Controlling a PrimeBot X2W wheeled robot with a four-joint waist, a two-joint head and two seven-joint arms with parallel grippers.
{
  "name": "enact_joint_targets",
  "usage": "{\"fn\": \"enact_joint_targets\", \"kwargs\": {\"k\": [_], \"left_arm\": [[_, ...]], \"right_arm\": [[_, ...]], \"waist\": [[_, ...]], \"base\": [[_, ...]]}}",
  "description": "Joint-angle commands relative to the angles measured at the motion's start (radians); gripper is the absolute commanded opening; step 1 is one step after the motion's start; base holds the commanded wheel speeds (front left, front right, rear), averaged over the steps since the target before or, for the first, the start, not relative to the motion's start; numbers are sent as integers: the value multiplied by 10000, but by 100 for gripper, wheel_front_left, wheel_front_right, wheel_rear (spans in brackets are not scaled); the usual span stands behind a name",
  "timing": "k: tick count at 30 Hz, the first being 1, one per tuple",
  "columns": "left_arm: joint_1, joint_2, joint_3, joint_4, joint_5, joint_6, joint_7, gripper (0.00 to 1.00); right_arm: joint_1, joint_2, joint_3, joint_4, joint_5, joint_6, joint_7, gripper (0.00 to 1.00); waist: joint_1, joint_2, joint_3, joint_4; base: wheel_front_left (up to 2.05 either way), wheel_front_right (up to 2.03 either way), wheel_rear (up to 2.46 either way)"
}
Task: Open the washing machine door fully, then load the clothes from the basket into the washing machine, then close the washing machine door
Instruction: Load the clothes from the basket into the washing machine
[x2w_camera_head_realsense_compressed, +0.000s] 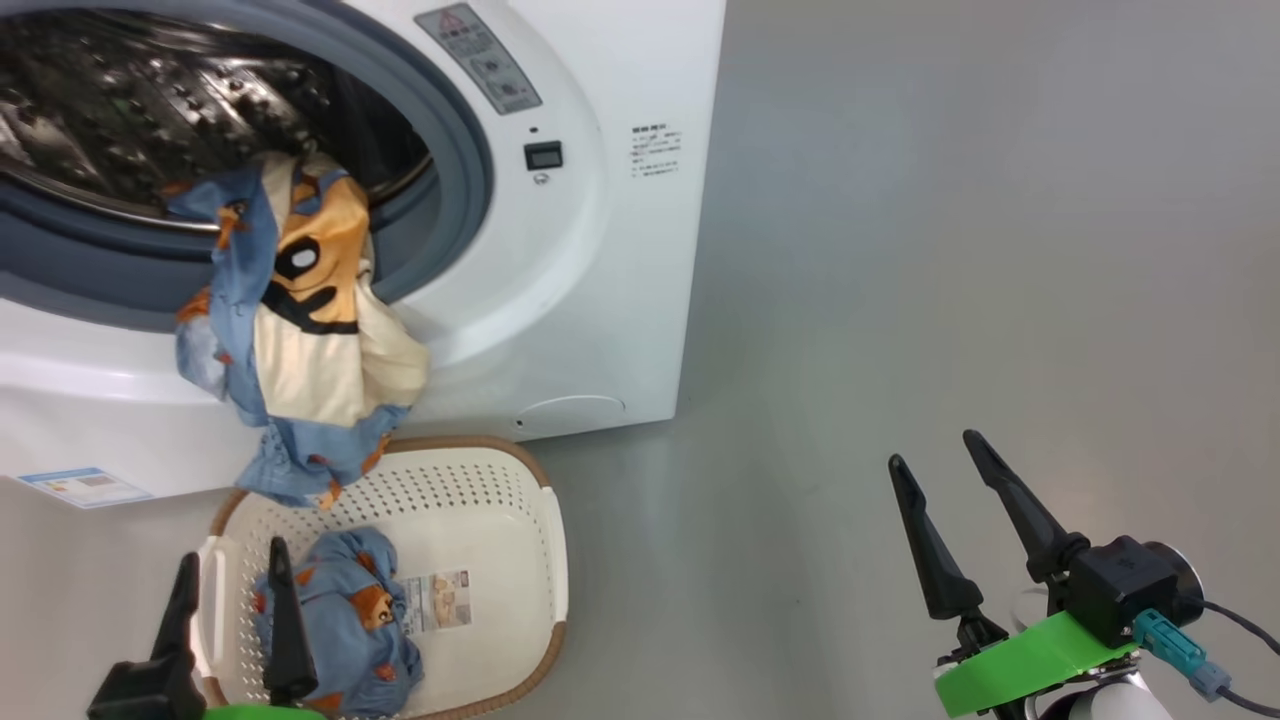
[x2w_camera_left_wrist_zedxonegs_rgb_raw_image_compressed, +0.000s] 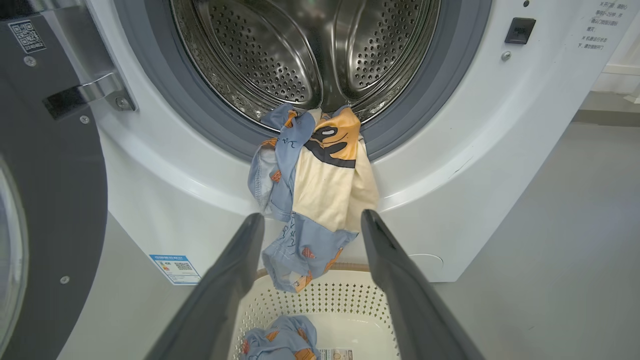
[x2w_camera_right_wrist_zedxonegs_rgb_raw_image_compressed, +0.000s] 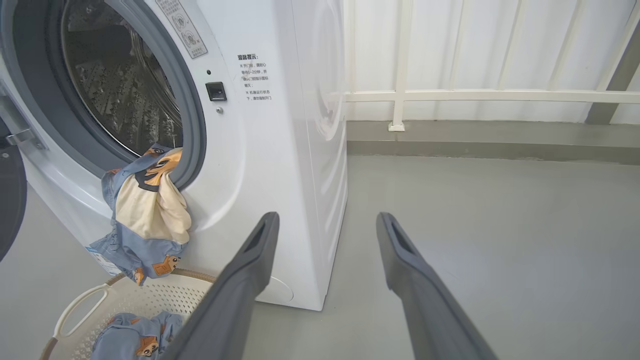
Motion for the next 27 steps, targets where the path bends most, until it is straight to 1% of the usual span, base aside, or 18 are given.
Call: {"fn": "enact_joint_targets", "kwargs": {"k": [1, 9, 27], "left_arm": [[-72, 99, 300, -60, -27, -71, -98, 100], [-117, -29, 168, 198, -120, -234, -163, 100], [-440, -40, 198, 474, -235, -232, -194, 100]], "right_arm": [[104, -50, 258, -211, -165, 16, -46, 100], [234, -2, 293, -244, -163, 16, -46, 100], [145, -19, 387, -250, -127, 16, -46, 100]], "waist": [[0, -1, -201, 152], [0, -1, -308, 182], [0, -1, -178, 177]], "base": [[0, 0, 0], [0, 0, 0], [0, 0, 0]]}}
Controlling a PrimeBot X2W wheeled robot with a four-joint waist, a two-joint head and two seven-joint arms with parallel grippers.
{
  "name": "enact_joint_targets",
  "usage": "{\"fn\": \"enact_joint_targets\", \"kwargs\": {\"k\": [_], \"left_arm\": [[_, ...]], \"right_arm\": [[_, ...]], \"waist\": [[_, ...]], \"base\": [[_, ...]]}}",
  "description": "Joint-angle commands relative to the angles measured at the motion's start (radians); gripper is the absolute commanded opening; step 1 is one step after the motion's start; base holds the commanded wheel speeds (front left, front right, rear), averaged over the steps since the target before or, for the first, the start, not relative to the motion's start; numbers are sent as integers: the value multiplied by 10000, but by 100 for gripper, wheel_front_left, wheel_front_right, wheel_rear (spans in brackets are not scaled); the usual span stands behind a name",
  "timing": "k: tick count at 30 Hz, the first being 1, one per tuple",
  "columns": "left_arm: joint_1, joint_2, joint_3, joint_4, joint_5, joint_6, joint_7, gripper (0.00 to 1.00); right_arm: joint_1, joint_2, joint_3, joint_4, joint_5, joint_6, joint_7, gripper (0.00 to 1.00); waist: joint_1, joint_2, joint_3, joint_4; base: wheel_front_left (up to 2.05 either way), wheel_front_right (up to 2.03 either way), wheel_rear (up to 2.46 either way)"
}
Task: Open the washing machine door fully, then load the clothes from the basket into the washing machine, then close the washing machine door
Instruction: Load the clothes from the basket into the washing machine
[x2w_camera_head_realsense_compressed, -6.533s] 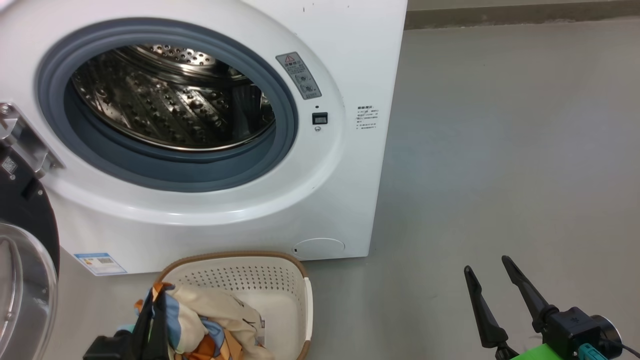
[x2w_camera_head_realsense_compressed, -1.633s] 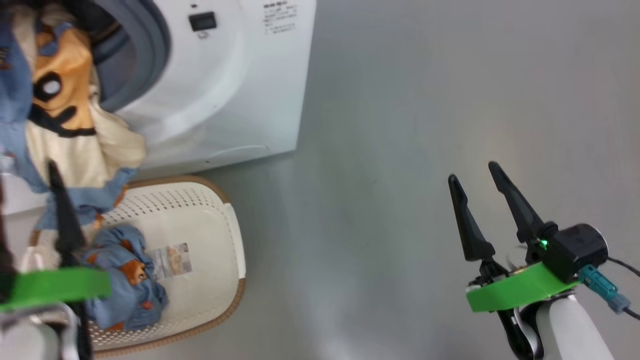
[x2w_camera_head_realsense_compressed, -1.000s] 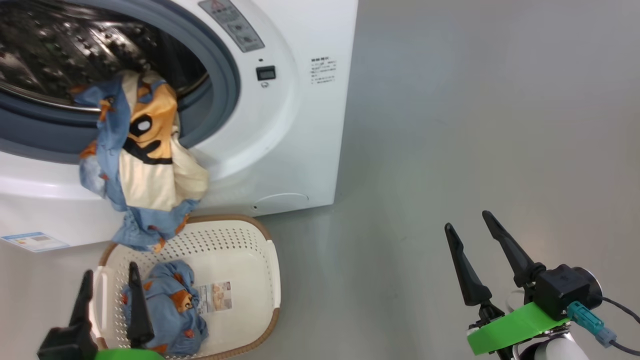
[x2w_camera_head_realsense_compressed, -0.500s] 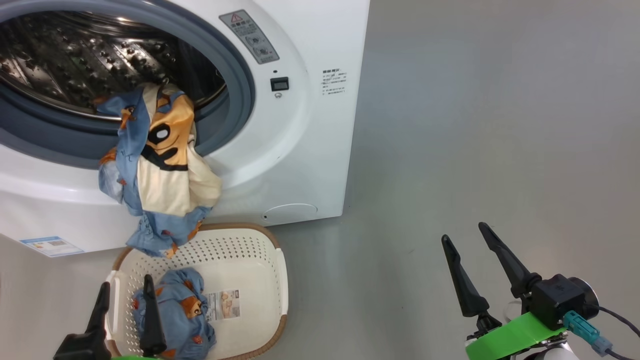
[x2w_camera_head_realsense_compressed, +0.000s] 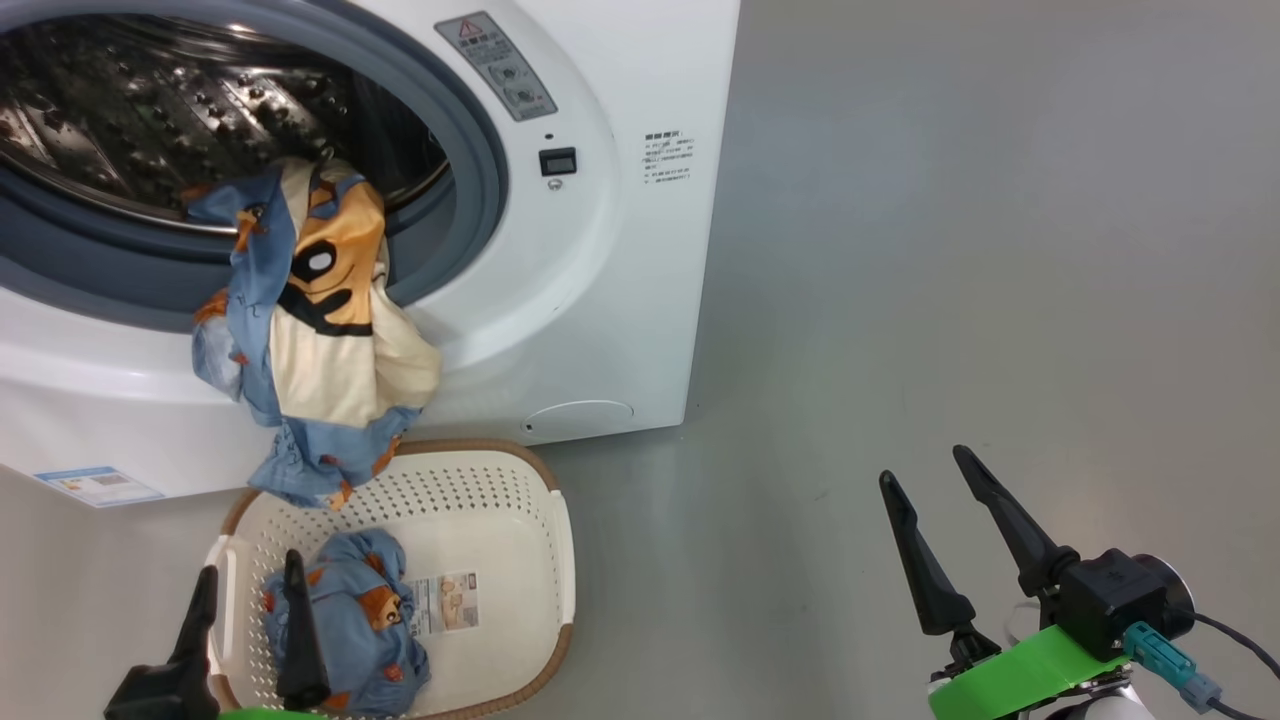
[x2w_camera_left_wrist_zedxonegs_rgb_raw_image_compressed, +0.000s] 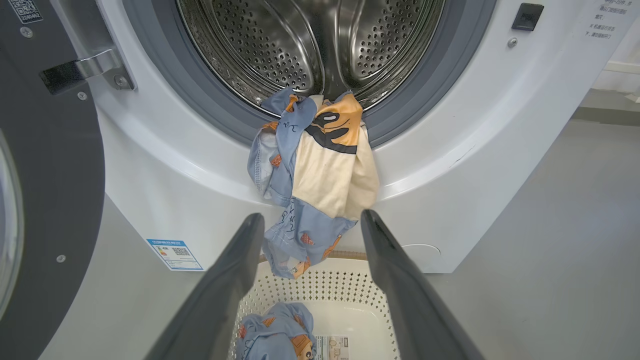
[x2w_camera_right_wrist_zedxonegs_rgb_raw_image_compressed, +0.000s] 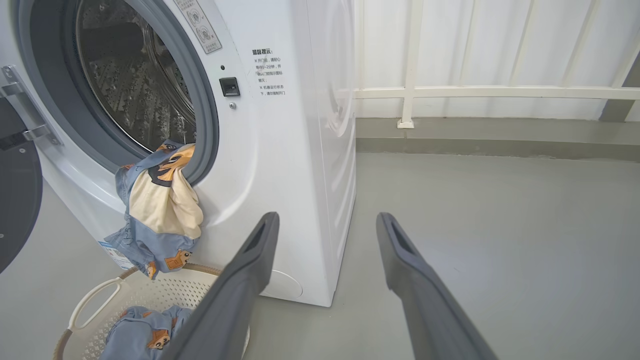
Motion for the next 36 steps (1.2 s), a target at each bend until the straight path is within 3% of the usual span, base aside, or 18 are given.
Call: {"fn": "enact_joint_targets", "kwargs": {"k": [1, 13, 36], "left_arm": [[-400, 130, 369, -125, -97, -47, -87, 100], [-1360, 90, 184, 671, -265, -302, 201, 100], [-6003, 130, 392, 5612, -787, -1642, -14, 100]], "right_arm": [[-91, -26, 243, -257, -128, 16, -46, 100], [-325, -57, 329, -393, -84, 16, -46, 100], [-1647, -12, 384, -864, 102, 16, -46, 100]], "waist": [[0, -1, 37, 8], [0, -1, 589, 34], [0, -1, 2888, -843]], "base": [[0, 0, 0], [0, 0, 0], [0, 0, 0]]}}
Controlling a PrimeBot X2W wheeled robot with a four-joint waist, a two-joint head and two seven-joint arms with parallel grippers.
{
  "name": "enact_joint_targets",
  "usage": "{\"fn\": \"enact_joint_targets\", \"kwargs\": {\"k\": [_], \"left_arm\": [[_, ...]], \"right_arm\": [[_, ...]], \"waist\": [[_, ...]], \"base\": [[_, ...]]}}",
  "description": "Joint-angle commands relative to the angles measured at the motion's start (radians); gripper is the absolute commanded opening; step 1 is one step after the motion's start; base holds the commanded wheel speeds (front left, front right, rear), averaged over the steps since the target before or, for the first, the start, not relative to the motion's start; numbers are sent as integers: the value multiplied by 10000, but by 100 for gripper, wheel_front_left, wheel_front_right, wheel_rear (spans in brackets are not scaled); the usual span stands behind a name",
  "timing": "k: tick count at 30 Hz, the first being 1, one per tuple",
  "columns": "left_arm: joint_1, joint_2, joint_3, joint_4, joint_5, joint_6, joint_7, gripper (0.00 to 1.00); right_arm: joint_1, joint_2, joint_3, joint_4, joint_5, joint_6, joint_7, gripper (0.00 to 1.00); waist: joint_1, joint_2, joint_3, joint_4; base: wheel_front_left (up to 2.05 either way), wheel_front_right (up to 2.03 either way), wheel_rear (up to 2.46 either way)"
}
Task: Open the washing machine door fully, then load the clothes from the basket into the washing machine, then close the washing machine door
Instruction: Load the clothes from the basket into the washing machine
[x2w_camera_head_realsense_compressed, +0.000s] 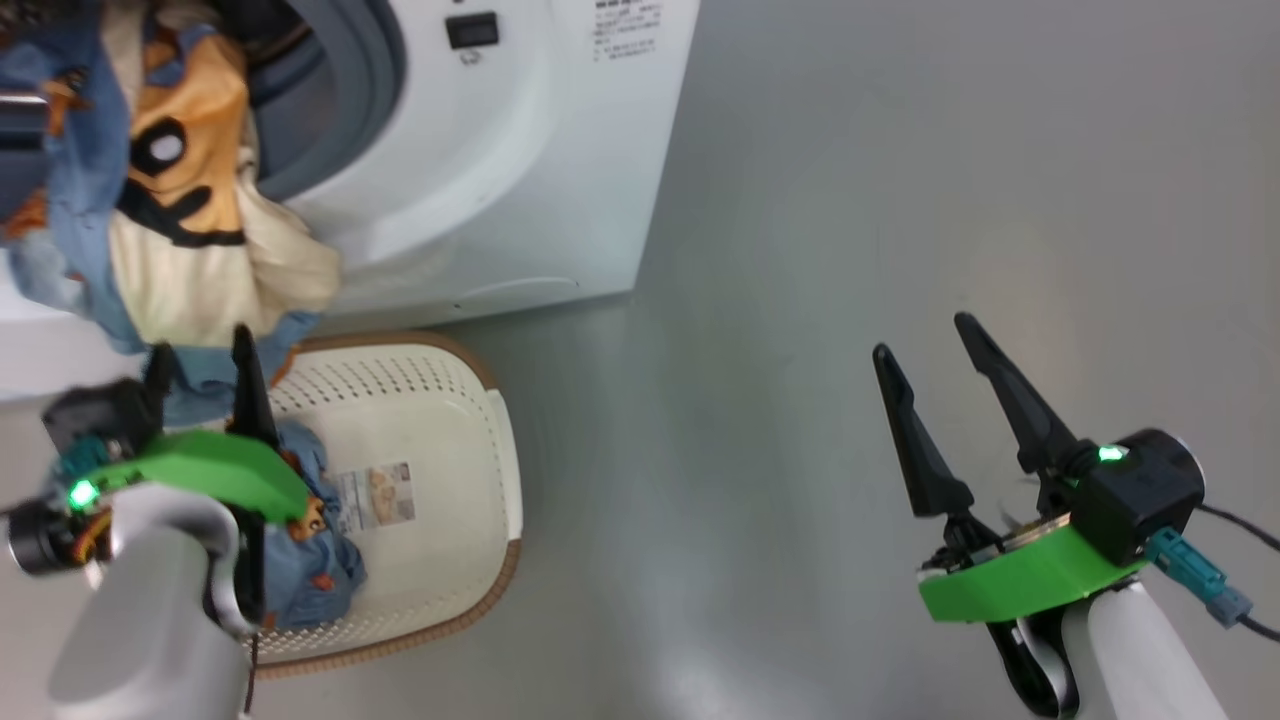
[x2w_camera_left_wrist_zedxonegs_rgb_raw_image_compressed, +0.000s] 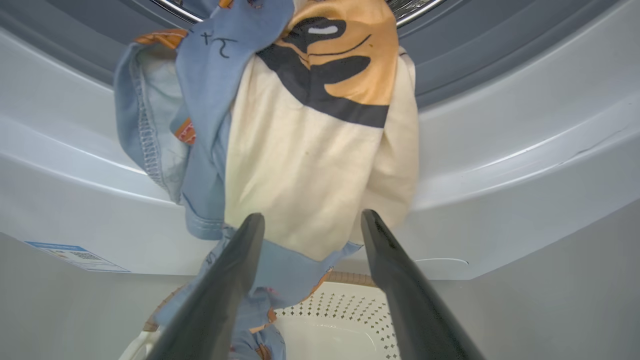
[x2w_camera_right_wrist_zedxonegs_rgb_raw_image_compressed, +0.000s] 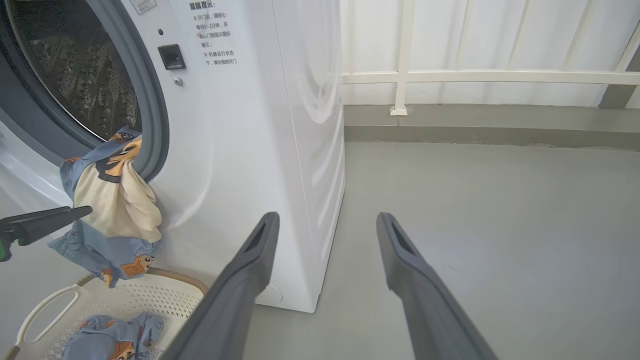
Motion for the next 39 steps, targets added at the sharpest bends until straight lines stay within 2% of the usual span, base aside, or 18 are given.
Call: {"fn": "enact_joint_targets", "kwargs": {"k": [1, 8, 18, 19, 20, 21, 22, 31, 39], "left_arm": [[-470, 422, 348, 110, -41, -77, -120, 100], [-1742, 835, 625, 1186, -121, -137, -175, 100], [-2625, 1042, 645, 2201, -144, -14, -13, 100], [-2687, 1046, 632, 2266, -146, -8, 13, 87], [-2738, 1051, 603, 2333, -136, -11, 53, 44], [-2781, 1051, 567, 2409, -128, -21, 117, 12], [-2816, 1046, 543, 2470, -129, -31, 148, 0], [-2699, 968, 276, 2847, -165, -305, 424, 0], [-2282, 1035, 67, 2322, -394, -832, 1397, 0]], "right_arm": [[-174, 18, 251, -298, 37, 16, -46, 100], [-648, 115, 401, -326, 136, 16, -46, 100], [-894, 231, 415, -227, 270, 16, -46, 100], [-905, 240, 421, -222, 271, 16, -46, 100], [-914, 248, 425, -214, 271, 16, -46, 100], [-915, 255, 425, -202, 272, 16, -46, 100], [-911, 261, 424, -194, 274, 16, -46, 100], [-741, 238, 383, -157, 219, 16, -46, 100], [-496, 196, 331, -167, 118, 16, -46, 100]], "waist": [[0, 0, 558, -303], [0, 0, 1217, -619], [0, 0, 1529, -784], [0, 0, 1535, -791], [0, 0, 1529, -795], [0, 0, 1510, -792], [0, 0, 1489, -785], [0, 0, 1186, -633], [0, 0, 854, -380]], "base": [[0, 0, 0], [0, 0, 0], [0, 0, 0], [0, 0, 0], [0, 0, 0], [0, 0, 0], [0, 0, 0], [0, 0, 0], [0, 0, 0]]}}
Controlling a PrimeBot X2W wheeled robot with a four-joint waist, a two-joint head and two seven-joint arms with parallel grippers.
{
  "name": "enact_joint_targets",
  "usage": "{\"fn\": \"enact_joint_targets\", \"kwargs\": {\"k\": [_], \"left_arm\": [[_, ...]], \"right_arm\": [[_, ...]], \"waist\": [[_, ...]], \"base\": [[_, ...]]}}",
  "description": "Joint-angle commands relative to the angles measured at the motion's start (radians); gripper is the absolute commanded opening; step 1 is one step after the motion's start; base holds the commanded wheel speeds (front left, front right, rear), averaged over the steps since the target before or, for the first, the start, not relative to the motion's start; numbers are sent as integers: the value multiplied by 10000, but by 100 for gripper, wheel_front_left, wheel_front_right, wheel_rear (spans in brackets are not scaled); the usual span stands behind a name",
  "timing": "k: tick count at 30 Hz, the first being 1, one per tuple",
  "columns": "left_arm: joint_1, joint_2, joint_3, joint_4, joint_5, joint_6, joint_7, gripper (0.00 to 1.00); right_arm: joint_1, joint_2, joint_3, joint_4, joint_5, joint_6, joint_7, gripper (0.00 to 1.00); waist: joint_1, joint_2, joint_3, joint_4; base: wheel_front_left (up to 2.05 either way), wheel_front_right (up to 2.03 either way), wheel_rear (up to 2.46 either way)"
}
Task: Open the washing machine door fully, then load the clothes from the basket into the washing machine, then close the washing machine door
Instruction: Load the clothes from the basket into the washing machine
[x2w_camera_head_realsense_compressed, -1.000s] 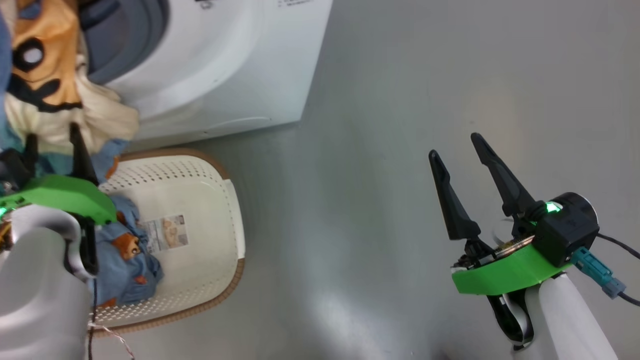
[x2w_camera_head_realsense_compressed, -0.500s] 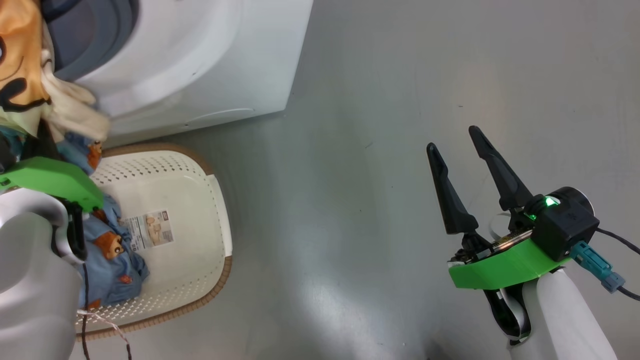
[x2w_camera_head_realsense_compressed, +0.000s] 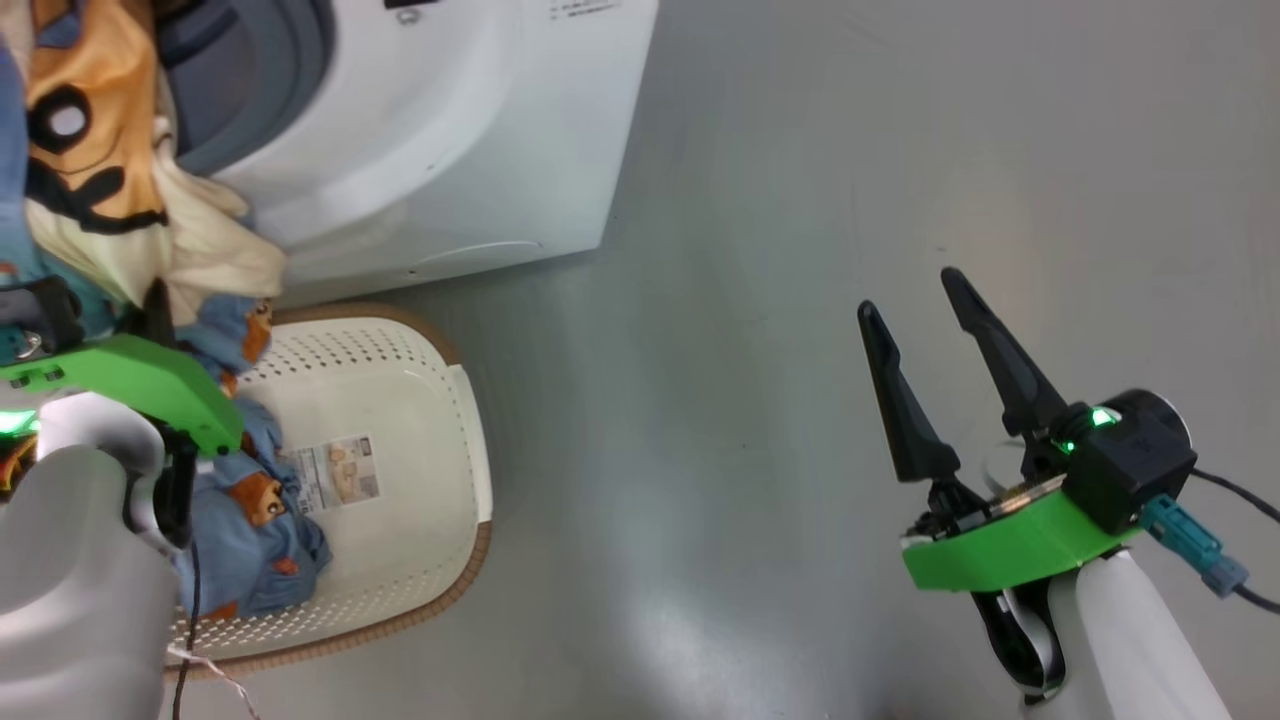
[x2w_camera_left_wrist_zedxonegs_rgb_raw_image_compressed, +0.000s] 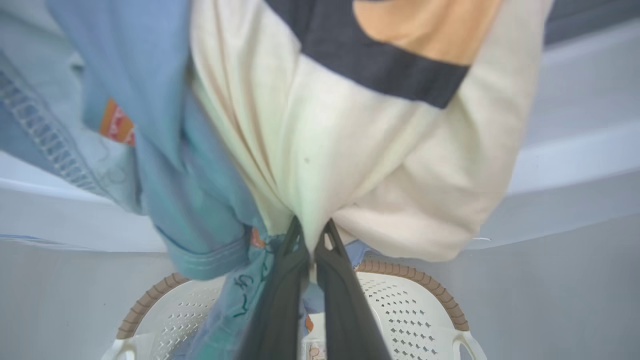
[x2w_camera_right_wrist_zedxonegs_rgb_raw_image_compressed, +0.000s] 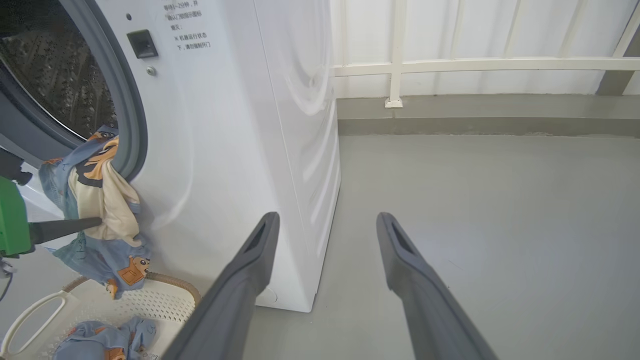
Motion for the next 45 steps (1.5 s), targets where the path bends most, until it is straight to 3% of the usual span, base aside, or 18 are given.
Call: {"fn": "enact_joint_targets", "kwargs": {"k": [1, 6, 9, 14, 15, 22, 29, 34, 45], "left_arm": [[265, 502, 184, -333, -49, -99, 137, 0], [780, 919, 179, -1912, -278, -250, 1117, 0], [1250, 1284, 207, -3391, -397, -109, 1917, 0], [2083, 1977, 413, -6353, -679, 390, 3474, 0], [2334, 2226, 543, -7463, -885, 568, 4125, 0], [2336, 3124, 1066, -9943, -865, 1445, 5573, 0], [1301, 3768, 1143, -10166, -529, 1838, 6593, 0], [196, 3870, 1106, -9634, -388, 1960, 6944, 0], [-2124, 4148, 1037, -7559, 319, 1895, 6343, 0]], "right_arm": [[363, -7, 156, -215, -78, 16, -46, 100], [558, -51, 73, -254, -116, 16, -46, 100], [629, -69, 69, -256, -136, 16, -46, 100], [638, -69, 86, -303, -141, 16, -46, 100], [613, -62, 106, -316, -131, 16, -46, 100], [450, -15, 239, -326, -45, 16, -46, 100], [215, 75, 391, -324, 84, 16, -46, 100], [14, 143, 456, -320, 196, 16, -46, 100], [-453, 255, 736, -329, 445, 16, -46, 100]], "waist": [[0, 0, -128, 125], [0, 0, -308, 309], [0, 0, -380, 365], [0, 0, -376, 403], [0, 0, -334, 393], [0, 0, -125, 215], [0, 0, 230, -145], [0, 0, 587, -415], [0, 0, 1397, -1074]], "base": [[0, 0, 0], [0, 0, 0], [0, 0, 0], [0, 0, 0], [0, 0, 0], [0, 0, 0], [0, 0, 0], [0, 0, 0], [0, 0, 0]]}}
